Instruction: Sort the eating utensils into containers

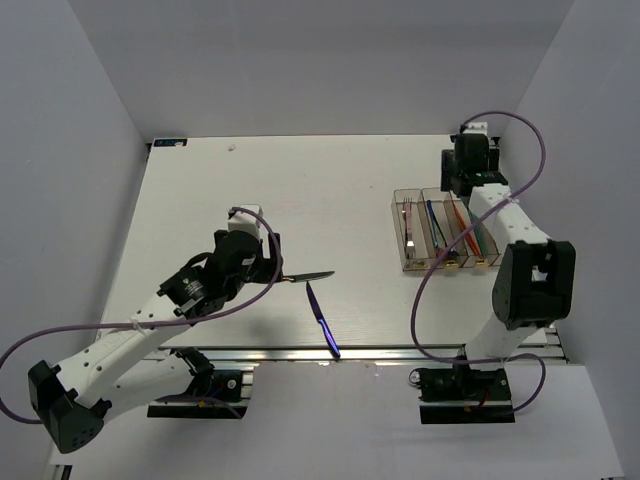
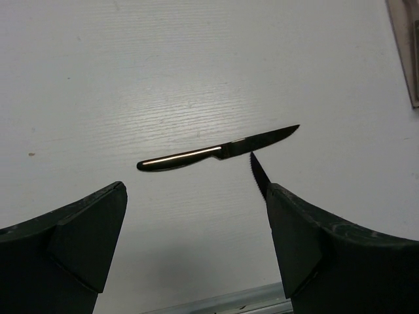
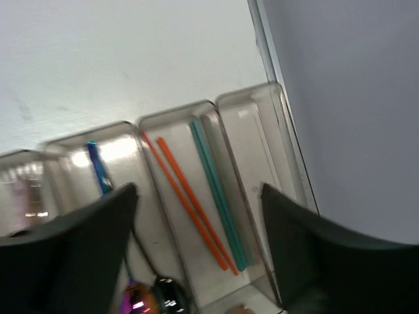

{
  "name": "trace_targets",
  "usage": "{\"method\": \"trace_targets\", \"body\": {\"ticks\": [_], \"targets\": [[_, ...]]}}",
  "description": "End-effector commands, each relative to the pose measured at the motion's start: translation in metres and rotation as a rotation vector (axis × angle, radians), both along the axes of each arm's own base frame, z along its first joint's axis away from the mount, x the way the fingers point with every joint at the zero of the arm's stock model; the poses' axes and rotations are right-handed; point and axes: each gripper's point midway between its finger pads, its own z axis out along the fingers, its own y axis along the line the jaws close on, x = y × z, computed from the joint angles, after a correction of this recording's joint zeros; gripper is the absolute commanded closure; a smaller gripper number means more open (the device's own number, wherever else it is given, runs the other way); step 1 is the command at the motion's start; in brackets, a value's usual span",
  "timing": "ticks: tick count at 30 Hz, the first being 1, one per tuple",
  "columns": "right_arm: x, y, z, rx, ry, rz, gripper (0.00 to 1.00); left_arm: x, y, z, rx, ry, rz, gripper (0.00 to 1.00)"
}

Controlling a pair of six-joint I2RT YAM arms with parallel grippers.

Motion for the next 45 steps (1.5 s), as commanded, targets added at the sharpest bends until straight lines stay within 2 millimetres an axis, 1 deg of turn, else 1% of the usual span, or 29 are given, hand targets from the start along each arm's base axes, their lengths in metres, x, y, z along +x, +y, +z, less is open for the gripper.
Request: {"method": "trace_targets", "body": {"ticks": [1, 2, 4, 5, 6, 7, 8, 9, 10, 11, 12, 13, 14, 15, 18, 20, 21, 23, 24, 25, 26, 27, 28, 30, 33, 36, 38, 39, 45], "targets": [[-0.011, 0.063, 0.09, 0.026, -0.198, 0.117, 0.13, 0.005, 0.017, -0.003, 0.05, 0.0, 0.086, 0.03], [-0.028, 0.098, 0.11, 0.004, -0.236, 0.178, 0.11, 0.008, 0.023, -0.001, 0.056, -0.003, 0.12, 0.02], [-0.053, 0.134, 0.11, 0.025, -0.237, 0.253, 0.11, 0.013, 0.042, 0.0, 0.089, -0.014, 0.217, 0.02], [-0.074, 0.176, 0.12, 0.148, -0.265, 0.387, 0.11, 0.018, 0.055, 0.004, 0.092, -0.031, 0.291, 0.02], [-0.093, 0.198, 0.098, 0.253, -0.209, 0.484, 0.11, 0.019, 0.063, 0.004, 0.1, -0.031, 0.324, 0.02], [-0.111, 0.221, 0.108, 0.405, -0.24, 0.579, 0.11, 0.021, 0.074, 0.008, 0.094, -0.041, 0.368, 0.02], [-0.144, 0.262, 0.104, 0.568, -0.173, 0.815, 0.11, 0.022, 0.081, 0.011, 0.086, -0.051, 0.4, 0.02], [-0.156, 0.27, 0.097, 0.627, -0.16, 0.832, 0.11, 0.023, 0.089, 0.015, 0.08, -0.063, 0.431, 0.02], [-0.181, 0.283, 0.079, 0.695, -0.096, 0.809, 0.11, 0.023, 0.1, 0.02, 0.064, -0.078, 0.472, 0.02], [-0.181, 0.275, 0.065, 0.621, -0.094, 0.712, 0.11, 0.024, 0.105, 0.023, 0.052, -0.088, 0.49, 0.02], [-0.188, 0.275, 0.056, 0.571, -0.072, 0.677, 0.11, 0.025, 0.109, 0.024, 0.044, -0.096, 0.506, 0.02], [-0.21, 0.292, 0.047, 0.533, -0.033, 0.699, 0.11, 0.025, 0.112, 0.024, 0.033, -0.095, 0.51, 0.02], [-0.218, 0.282, 0.036, 0.488, -0.01, 0.599, 0.11, 0.025, 0.112, 0.025, 0.026, -0.099, 0.505, 0.02], [-0.227, 0.287, 0.033, 0.483, 0.0, 0.587, 0.11, 0.025, 0.112, 0.024, 0.023, -0.094, 0.503, 0.02], [-0.283, 0.323, 0.025, 0.506, 0.041, 0.66, 0.11, 0.025, 0.113, 0.021, 0.035, -0.078, 0.507, 0.02], [-0.299, 0.331, 0.017, 0.488, 0.058, 0.668, 0.11, 0.025, 0.112, 0.021, 0.031, -0.078, 0.504, 0.02], [-0.312, 0.338, 0.002, 0.445, 0.096, 0.682, 0.11, 0.024, 0.112, 0.021, 0.029, -0.079, 0.501, 0.02], [-0.322, 0.337, -0.01, 0.38, 0.147, 0.64, 0.11, 0.024, 0.11, 0.023, 0.014, -0.086, 0.487, 0.02], [-0.331, 0.341, -0.027, 0.312, 0.18, 0.641, 0.11, 0.024, 0.109, 0.022, 0.012, -0.084, 0.481, 0.02], [-0.334, 0.343, -0.032, 0.28, 0.19, 0.63, 0.11, 0.024, 0.107, 0.022, 0.008, -0.083, 0.474, 0.02], [-0.339, 0.35, -0.03, 0.289, 0.199, 0.62, 0.12, 0.024, 0.108, 0.022, 0.011, -0.082, 0.473, 0.02], [-0.345, 0.354, -0.044, 0.249, 0.233, 0.632, 0.12, 0.024, 0.108, 0.021, 0.013, -0.079, 0.473, 0.02], [-0.353, 0.361, -0.051, 0.263, 0.28, 0.65, 0.12, 0.024, 0.107, 0.021, 0.013, -0.078, 0.47, 0.02], [-0.357, 0.37, -0.066, 0.274, 0.311, 0.682, 0.15, 0.024, 0.106, 0.02, 0.013, -0.073, 0.463, 0.02], [-0.357, 0.371, -0.085, 0.324, 0.383, 0.697, 0.19, 0.024, 0.103, 0.018, 0.013, -0.065, 0.45, 0.02], [-0.356, 0.374, -0.094, 0.364, 0.435, 0.729, 0.33, 0.025, 0.1, 0.016, 0.013, -0.059, 0.433, 0.02], [-0.355, 0.376, -0.099, 0.366, 0.463, 0.738, 0.37, 0.025, 0.099, 0.016, 0.012, -0.059, 0.43, 0.02], [-0.357, 0.379, -0.103, 0.361, 0.486, 0.742, 0.38, 0.025, 0.099, 0.016, 0.013, -0.057, 0.429, 0.02], [-0.362, 0.373, -0.127, 0.309, 0.584, 0.739, 0.42, 0.024, 0.1, 0.017, 0.008, -0.063, 0.43, 0.02]]}}
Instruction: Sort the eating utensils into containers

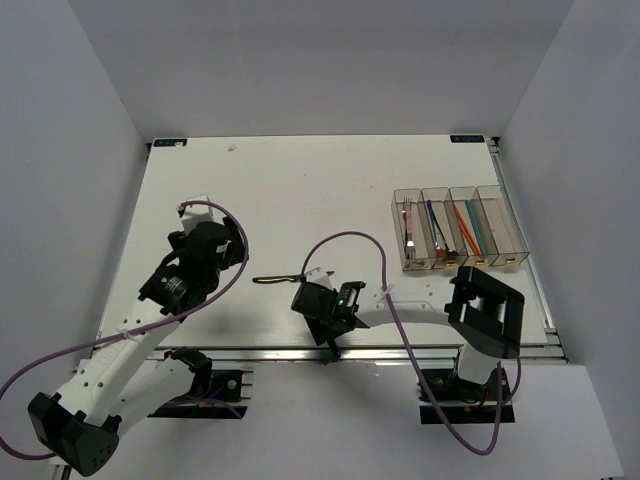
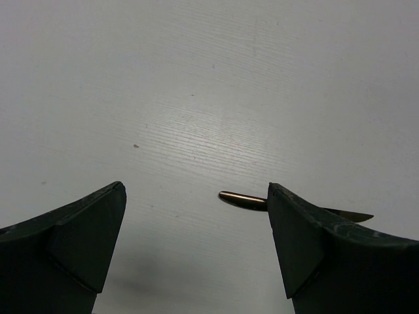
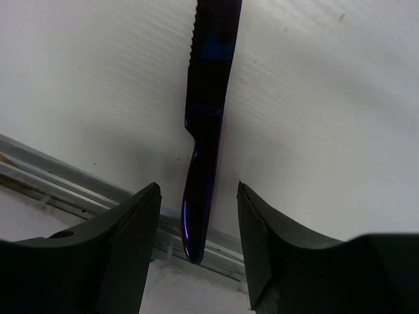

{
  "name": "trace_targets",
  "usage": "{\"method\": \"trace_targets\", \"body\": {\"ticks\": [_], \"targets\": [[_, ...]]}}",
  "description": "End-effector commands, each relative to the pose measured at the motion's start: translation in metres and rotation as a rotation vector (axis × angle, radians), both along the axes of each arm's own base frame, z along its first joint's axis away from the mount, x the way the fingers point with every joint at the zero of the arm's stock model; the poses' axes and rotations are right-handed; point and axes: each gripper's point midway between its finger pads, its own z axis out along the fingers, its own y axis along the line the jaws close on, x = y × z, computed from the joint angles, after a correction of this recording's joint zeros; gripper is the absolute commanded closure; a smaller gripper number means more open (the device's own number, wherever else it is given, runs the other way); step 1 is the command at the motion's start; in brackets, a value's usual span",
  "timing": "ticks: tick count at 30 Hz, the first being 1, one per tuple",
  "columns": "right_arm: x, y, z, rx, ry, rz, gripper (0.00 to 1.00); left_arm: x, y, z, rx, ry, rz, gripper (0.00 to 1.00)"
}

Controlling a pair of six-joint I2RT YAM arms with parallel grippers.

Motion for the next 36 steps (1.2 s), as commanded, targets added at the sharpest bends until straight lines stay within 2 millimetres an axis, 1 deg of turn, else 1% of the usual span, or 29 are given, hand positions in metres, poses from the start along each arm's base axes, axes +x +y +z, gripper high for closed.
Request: {"method": "trace_targets", "body": {"ticks": [1, 2, 3, 5, 7, 8, 9, 12, 14, 15, 16, 17, 18, 19, 22, 24, 25, 26, 27, 28, 29, 31, 32, 34, 36], "targets": [[-0.006, 0.012, -0.002, 0.019, 0.053, 0.041, 0.44, 0.001, -0.001, 0.009, -0.016, -0.027, -0.006, 0.02], [-0.008, 0.007, -0.011, -0.018, 0.065, 0.043, 0.45, 0.001, -0.001, 0.009, -0.014, -0.025, -0.007, 0.02], [-0.007, 0.005, -0.014, -0.037, 0.065, 0.04, 0.48, 0.001, -0.001, 0.009, -0.014, -0.024, -0.007, 0.02], [-0.012, 0.0, -0.025, -0.065, 0.092, 0.051, 0.5, 0.002, -0.001, 0.009, -0.013, -0.023, -0.007, 0.02], [-0.02, 0.003, -0.03, -0.045, 0.132, 0.074, 0.53, 0.001, -0.001, 0.008, -0.015, -0.023, -0.009, 0.02], [-0.024, -0.002, -0.037, -0.046, 0.153, 0.078, 0.54, 0.001, -0.001, 0.009, -0.016, -0.024, -0.009, 0.02], [-0.03, 0.004, -0.039, -0.009, 0.19, 0.095, 0.58, 0.001, -0.001, 0.009, -0.015, -0.026, -0.01, 0.02], [-0.037, -0.001, -0.047, -0.013, 0.241, 0.098, 0.66, 0.001, 0.0, 0.01, -0.015, -0.027, -0.007, 0.02], [-0.033, -0.005, -0.051, -0.06, 0.242, 0.083, 0.75, 0.0, 0.0, 0.012, -0.02, -0.035, -0.007, 0.02], [-0.027, -0.011, -0.053, -0.101, 0.217, 0.067, 0.76, 0.0, 0.0, 0.013, -0.021, -0.038, -0.009, 0.02], [-0.028, -0.024, -0.055, -0.169, 0.22, 0.055, 0.78, -0.001, 0.0, 0.012, -0.022, -0.038, -0.01, 0.02], [-0.025, -0.028, -0.058, -0.204, 0.215, 0.045, 0.8, -0.001, 0.0, 0.014, -0.025, -0.043, -0.01, 0.02], [-0.021, -0.028, -0.056, -0.22, 0.199, 0.038, 0.82, -0.001, 0.0, 0.015, -0.026, -0.046, -0.009, 0.02], [-0.022, -0.035, -0.057, -0.255, 0.2, 0.028, 0.83, -0.001, 0.0, 0.015, -0.027, -0.047, -0.009, 0.02], [-0.018, -0.046, -0.055, -0.307, 0.174, -0.006, 0.85, -0.001, 0.0, 0.015, -0.028, -0.047, -0.011, 0.02], [-0.013, -0.053, -0.053, -0.337, 0.144, -0.031, 0.88, -0.001, -0.001, 0.014, -0.028, -0.045, -0.014, 0.02], [-0.014, -0.059, -0.053, -0.36, 0.142, -0.037, 0.88, -0.001, -0.001, 0.015, -0.028, -0.045, -0.014, 0.02], [-0.009, -0.064, -0.051, -0.384, 0.115, -0.053, 0.85, -0.001, -0.001, 0.014, -0.027, -0.043, -0.016, 0.02], [-0.009, -0.066, -0.05, -0.4, 0.108, -0.057, 0.79, 0.0, -0.001, 0.014, -0.027, -0.042, -0.018, 0.02], [-0.008, -0.066, -0.05, -0.408, 0.103, -0.054, 0.78, -0.001, -0.001, 0.014, -0.028, -0.043, -0.018, 0.02], [-0.006, -0.072, -0.048, -0.444, 0.082, -0.062, 0.76, -0.001, -0.001, 0.014, -0.028, -0.043, -0.018, 0.02], [-0.003, -0.075, -0.049, -0.482, 0.066, -0.065, 0.7, -0.001, -0.001, 0.014, -0.029, -0.044, -0.018, 0.02], [-0.003, -0.082, -0.048, -0.516, 0.058, -0.071, 0.69, -0.001, -0.001, 0.014, -0.029, -0.044, -0.018, 0.02], [-0.006, -0.081, -0.052, -0.517, 0.073, -0.055, 0.64, -0.001, -0.001, 0.015, -0.03, -0.045, -0.019, 0.02], [-0.009, -0.073, -0.055, -0.477, 0.096, -0.041, 0.63, -0.001, -0.002, 0.014, -0.031, -0.045, -0.02, 0.02]]}}
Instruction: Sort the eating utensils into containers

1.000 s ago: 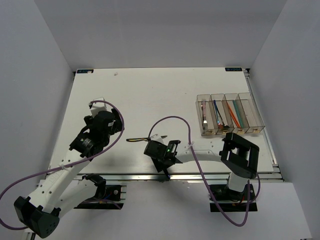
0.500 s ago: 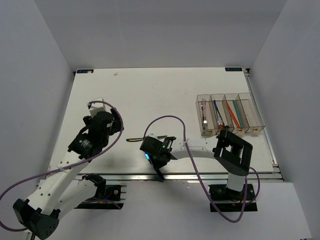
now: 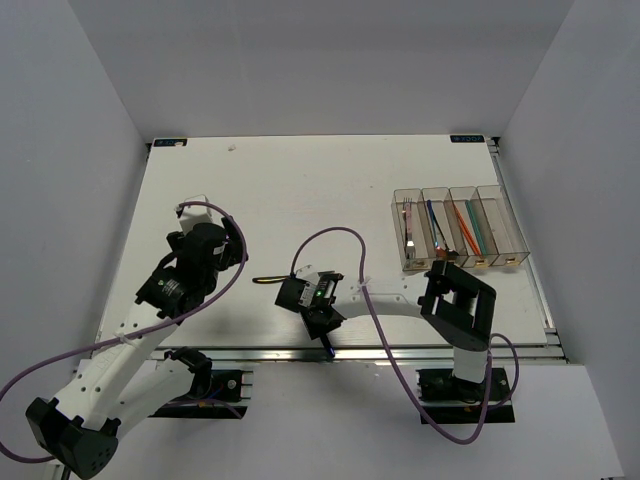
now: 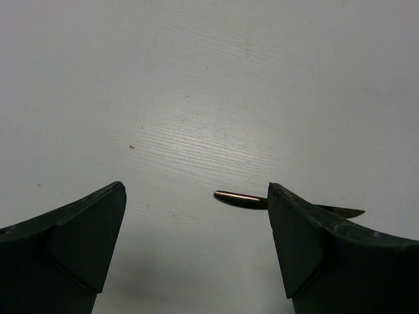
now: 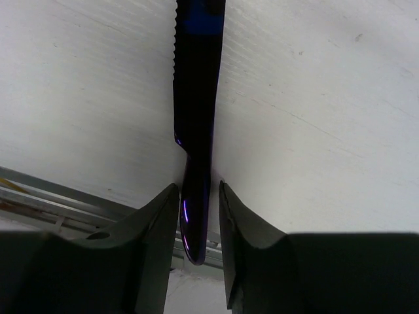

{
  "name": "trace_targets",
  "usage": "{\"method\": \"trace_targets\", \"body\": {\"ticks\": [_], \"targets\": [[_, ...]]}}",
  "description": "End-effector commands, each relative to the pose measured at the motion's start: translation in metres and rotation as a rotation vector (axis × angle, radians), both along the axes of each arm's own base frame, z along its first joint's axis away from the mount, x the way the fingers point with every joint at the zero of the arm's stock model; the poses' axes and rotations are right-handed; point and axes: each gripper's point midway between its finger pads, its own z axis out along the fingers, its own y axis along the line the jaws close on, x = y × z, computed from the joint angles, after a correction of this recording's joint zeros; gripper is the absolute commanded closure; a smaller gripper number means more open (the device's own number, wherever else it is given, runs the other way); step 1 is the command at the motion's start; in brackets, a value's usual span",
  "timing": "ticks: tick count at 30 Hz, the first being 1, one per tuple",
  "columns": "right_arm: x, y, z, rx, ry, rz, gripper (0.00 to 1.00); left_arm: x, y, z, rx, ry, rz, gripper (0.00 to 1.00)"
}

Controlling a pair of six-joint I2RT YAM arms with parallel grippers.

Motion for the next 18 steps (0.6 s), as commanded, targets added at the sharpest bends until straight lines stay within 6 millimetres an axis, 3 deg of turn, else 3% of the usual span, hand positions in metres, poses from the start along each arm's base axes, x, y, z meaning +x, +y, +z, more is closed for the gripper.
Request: {"method": "trace_targets", "body": {"ticks": [1, 4, 13, 14, 17, 18], "targets": [[-0.013, -0.079, -0.042, -0.328, 0.04, 0.014, 0.63, 0.001, -0.001, 0.009, -0.016, -0.029, -0.007, 0.02], [-0.017, -0.076, -0.047, -0.307, 0.059, 0.026, 0.63, 0.002, -0.001, 0.009, -0.015, -0.027, -0.011, 0.02], [-0.032, -0.081, -0.075, -0.321, 0.136, 0.056, 0.82, 0.001, -0.001, 0.011, -0.018, -0.033, -0.011, 0.02], [-0.033, -0.083, -0.076, -0.323, 0.137, 0.052, 1.0, 0.001, -0.001, 0.01, -0.017, -0.033, -0.01, 0.02], [-0.028, -0.083, -0.065, -0.302, 0.088, 0.031, 1.0, 0.001, 0.0, 0.011, -0.018, -0.036, -0.008, 0.02], [-0.025, -0.077, -0.053, -0.26, 0.064, 0.024, 1.0, 0.001, 0.0, 0.012, -0.018, -0.038, -0.008, 0.02]]}}
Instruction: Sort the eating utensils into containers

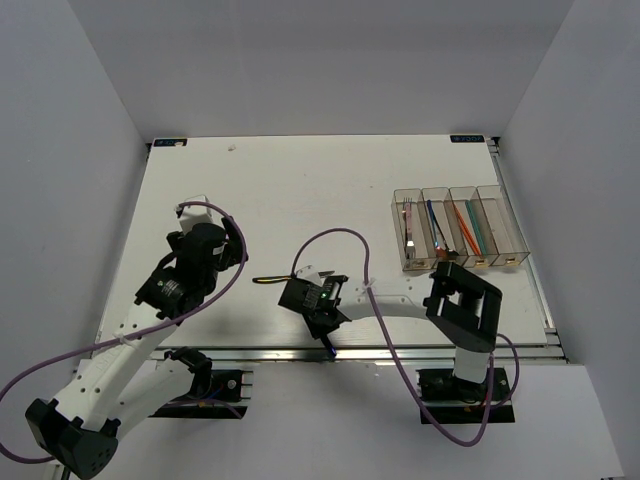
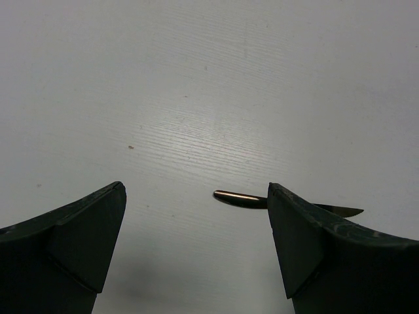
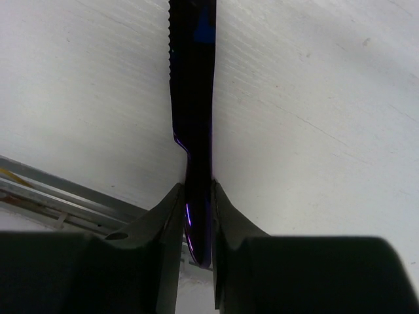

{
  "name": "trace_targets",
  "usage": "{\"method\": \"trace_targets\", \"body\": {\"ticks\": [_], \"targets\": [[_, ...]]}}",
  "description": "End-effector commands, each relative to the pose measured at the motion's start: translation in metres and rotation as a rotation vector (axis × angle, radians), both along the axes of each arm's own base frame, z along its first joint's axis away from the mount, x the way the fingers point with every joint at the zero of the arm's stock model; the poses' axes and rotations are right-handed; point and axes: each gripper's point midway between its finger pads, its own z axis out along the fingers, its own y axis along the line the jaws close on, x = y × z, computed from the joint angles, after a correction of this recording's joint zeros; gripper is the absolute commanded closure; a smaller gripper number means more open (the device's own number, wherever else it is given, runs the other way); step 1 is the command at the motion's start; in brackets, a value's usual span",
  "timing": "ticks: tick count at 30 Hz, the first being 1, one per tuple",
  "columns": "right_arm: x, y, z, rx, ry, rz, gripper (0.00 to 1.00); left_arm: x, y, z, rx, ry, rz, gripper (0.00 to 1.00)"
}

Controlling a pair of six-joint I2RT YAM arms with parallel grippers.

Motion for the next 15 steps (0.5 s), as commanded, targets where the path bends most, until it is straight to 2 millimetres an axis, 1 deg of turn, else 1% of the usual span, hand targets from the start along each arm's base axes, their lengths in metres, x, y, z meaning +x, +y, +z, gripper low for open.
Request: {"method": "trace_targets", "body": {"ticks": [1, 2, 3, 4, 5, 6, 7, 8, 9, 11, 12, 14, 15], "targets": [[-0.016, -0.074, -0.042, -0.259, 0.023, -0.023, 1.0, 0.001, 0.001, 0.011, -0.014, -0.037, 0.004, 0.02], [-0.014, -0.068, -0.034, -0.213, 0.006, -0.028, 1.0, 0.001, 0.003, 0.012, -0.013, -0.038, 0.01, 0.02], [-0.011, -0.06, -0.017, -0.128, -0.018, -0.026, 1.0, 0.001, 0.004, 0.013, -0.012, -0.042, 0.017, 0.02], [-0.006, -0.055, -0.008, -0.078, -0.043, -0.034, 1.0, 0.001, 0.004, 0.014, -0.015, -0.045, 0.018, 0.02], [0.003, -0.043, 0.012, 0.031, -0.074, -0.051, 1.0, 0.0, 0.005, 0.015, -0.017, -0.051, 0.019, 0.02], [0.007, -0.042, 0.019, 0.066, -0.085, -0.06, 1.0, 0.0, 0.005, 0.015, -0.019, -0.054, 0.019, 0.02], [0.013, -0.047, 0.023, 0.076, -0.108, -0.075, 1.0, -0.001, 0.005, 0.016, -0.021, -0.058, 0.018, 0.02], [0.017, -0.049, 0.031, 0.094, -0.125, -0.081, 1.0, -0.001, 0.005, 0.016, -0.023, -0.059, 0.02, 0.02], [0.024, -0.055, 0.044, 0.11, -0.143, -0.101, 1.0, -0.001, 0.005, 0.016, -0.023, -0.059, 0.02, 0.02], [0.033, -0.065, 0.055, 0.104, -0.178, -0.124, 1.0, -0.001, 0.005, 0.016, -0.024, -0.059, 0.019, 0.02], [0.039, -0.074, 0.065, 0.107, -0.193, -0.14, 1.0, -0.001, 0.005, 0.016, -0.024, -0.059, 0.019, 0.02], [0.049, -0.09, 0.07, 0.09, -0.218, -0.173, 1.0, 0.0, 0.004, 0.015, -0.022, -0.054, 0.017, 0.02], [0.061, -0.105, 0.077, 0.081, -0.233, -0.198, 1.0, 0.0, 0.004, 0.015, -0.021, -0.052, 0.014, 0.02]]}}
